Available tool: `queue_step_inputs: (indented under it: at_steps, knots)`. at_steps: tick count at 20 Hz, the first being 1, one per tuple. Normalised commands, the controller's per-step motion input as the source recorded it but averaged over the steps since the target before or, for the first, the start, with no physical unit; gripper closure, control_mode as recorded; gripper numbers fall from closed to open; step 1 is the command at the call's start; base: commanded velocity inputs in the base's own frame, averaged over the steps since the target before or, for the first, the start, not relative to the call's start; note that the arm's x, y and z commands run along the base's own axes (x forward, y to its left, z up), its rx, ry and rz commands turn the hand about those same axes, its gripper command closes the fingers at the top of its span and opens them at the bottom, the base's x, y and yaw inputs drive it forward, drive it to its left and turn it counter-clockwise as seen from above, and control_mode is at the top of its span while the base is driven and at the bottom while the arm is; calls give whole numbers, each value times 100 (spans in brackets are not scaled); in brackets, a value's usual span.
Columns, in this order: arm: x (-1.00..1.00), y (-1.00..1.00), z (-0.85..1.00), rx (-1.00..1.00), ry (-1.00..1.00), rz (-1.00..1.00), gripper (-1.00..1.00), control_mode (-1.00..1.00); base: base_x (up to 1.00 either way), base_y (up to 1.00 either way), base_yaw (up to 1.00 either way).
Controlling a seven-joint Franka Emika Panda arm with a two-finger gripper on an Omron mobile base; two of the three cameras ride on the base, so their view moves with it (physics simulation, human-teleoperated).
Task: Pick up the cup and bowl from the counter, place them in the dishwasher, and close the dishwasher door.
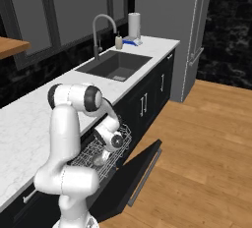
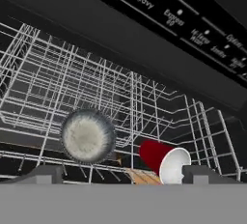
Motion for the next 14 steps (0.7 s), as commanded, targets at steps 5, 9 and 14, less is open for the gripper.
queue_step_inputs:
  at_steps: [5, 9, 14]
  knots:
    - [-28, -66, 100, -20, 0, 0, -100, -100, 0, 0, 0]
    - [-36, -72, 100, -10, 2, -1, -100, -100, 0, 0, 0]
    - [-54, -89, 45, 0, 1, -3, -100, -100, 0, 0, 0]
